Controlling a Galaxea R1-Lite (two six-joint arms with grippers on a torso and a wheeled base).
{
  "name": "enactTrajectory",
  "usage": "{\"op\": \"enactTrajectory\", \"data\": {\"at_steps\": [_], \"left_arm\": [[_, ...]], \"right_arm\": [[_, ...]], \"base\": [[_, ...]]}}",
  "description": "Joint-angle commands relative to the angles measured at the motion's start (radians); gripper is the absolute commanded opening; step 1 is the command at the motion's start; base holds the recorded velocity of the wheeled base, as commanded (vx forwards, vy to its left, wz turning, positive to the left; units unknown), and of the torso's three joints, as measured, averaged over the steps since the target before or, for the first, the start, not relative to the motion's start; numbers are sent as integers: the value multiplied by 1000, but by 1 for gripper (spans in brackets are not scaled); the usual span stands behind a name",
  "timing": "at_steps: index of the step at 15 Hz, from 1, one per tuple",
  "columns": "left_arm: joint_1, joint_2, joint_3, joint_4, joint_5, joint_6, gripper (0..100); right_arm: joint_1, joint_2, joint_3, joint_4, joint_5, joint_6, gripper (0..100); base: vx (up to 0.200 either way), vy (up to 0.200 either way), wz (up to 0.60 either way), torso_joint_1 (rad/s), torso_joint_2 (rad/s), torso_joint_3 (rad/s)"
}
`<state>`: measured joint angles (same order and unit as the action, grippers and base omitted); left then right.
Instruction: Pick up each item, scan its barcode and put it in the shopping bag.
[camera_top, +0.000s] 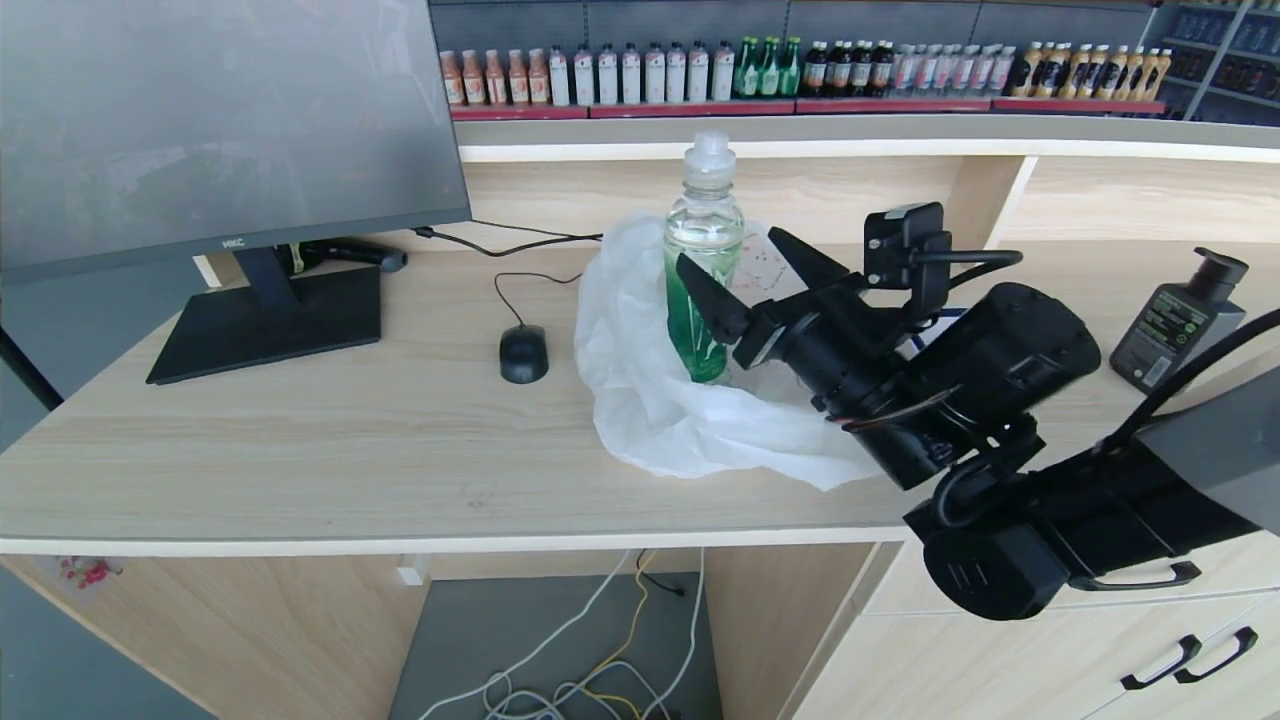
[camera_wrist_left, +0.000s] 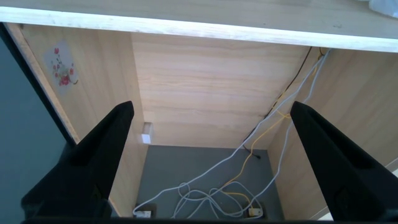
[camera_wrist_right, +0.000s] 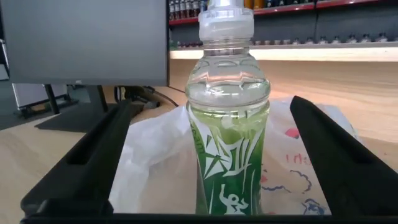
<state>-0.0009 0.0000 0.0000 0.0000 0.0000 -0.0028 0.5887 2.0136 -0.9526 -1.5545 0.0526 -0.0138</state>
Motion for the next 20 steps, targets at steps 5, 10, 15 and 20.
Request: {"op": "enactTrajectory", "data": {"at_steps": [5,10,15,20], "left_arm": [[1,0,0,0,0,0,100],[-1,0,0,0,0,7,100],[-1,0,0,0,0,1,100],[1,0,0,0,0,0,100]], "right_arm": [[69,-251,356,-16,-2,-5,100],[183,-286,408,-16,-19,-20,100],[178,-395,591,-16,-19,-18,100],[115,-478,741,-16,-19,-20,100]], "base": [[0,0,0,0,0,0],[0,0,0,0,0,0],[-120,0,0,6,3,0],[0,-80,0,7,5,1]]}}
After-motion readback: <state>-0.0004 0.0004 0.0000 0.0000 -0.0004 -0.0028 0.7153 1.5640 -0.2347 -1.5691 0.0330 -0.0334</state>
